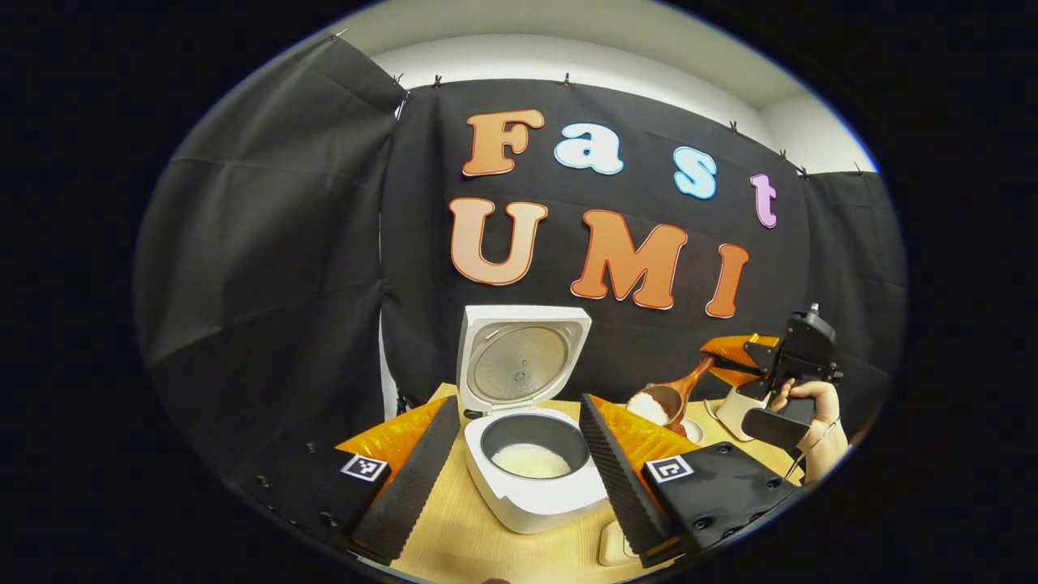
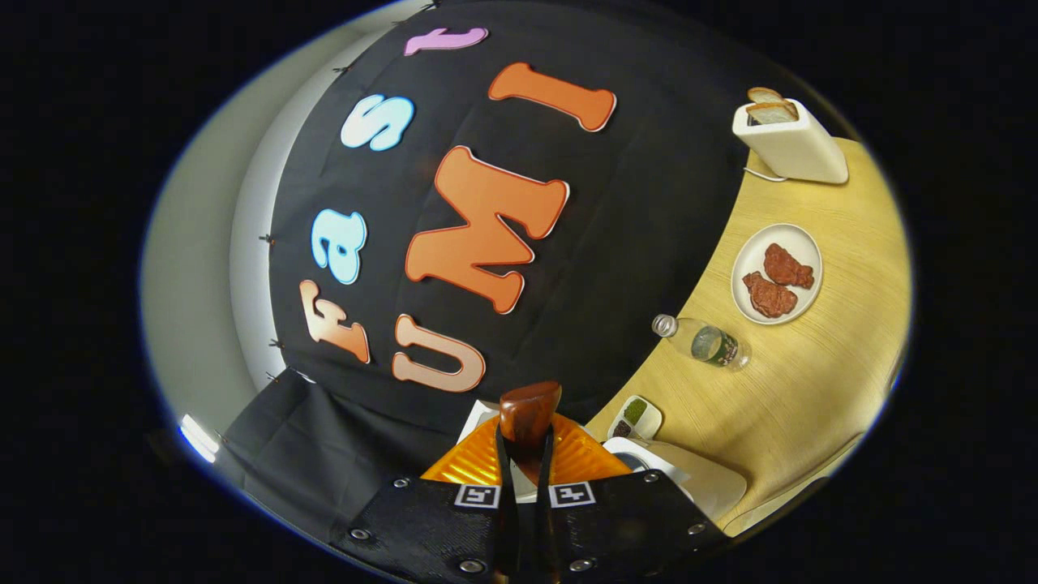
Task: Close the left gripper, press the button to open the rice cooker; take a wooden spoon from the chopstick holder with the right hand, scoop a spoonful of rice and pour it into the rice cooker, then put the wooden spoon back into the chopstick holder.
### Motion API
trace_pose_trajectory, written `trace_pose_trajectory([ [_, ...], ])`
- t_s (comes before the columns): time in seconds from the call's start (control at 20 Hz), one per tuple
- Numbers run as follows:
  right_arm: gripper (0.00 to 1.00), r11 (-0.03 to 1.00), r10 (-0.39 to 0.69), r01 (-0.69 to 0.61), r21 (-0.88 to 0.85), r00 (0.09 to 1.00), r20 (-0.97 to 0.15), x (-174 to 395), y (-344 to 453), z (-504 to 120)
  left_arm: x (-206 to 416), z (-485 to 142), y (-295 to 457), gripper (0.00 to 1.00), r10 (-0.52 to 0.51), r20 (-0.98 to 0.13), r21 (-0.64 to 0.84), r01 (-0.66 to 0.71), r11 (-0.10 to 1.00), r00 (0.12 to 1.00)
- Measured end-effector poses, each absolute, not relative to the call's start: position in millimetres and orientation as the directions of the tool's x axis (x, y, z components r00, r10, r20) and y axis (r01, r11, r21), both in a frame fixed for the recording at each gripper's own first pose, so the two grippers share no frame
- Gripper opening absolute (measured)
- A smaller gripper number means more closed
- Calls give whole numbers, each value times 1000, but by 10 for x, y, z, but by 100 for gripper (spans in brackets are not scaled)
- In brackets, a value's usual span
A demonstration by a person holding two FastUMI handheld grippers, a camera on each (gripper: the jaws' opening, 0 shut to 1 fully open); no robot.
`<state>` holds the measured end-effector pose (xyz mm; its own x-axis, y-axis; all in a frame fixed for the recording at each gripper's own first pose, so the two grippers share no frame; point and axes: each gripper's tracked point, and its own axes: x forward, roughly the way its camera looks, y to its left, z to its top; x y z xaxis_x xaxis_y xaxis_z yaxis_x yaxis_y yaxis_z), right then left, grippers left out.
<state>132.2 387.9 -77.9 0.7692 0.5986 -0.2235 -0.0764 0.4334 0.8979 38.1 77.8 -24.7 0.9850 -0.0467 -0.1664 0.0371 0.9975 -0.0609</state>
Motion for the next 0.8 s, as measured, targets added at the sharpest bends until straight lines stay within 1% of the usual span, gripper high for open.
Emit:
trace_pose_trajectory([
  [0.45, 7, 550, 573, -178, 816, 792, -213, 1514, 4303, -616, 391, -312, 1039, 100, -21, -184, -52, 12, 999, 983],
  [0.8, 7, 591, 574, -223, 775, 792, -210, 1525, 4528, -605, 371, -380, 1212, 100, 5, -195, -64, -18, 998, 981],
])
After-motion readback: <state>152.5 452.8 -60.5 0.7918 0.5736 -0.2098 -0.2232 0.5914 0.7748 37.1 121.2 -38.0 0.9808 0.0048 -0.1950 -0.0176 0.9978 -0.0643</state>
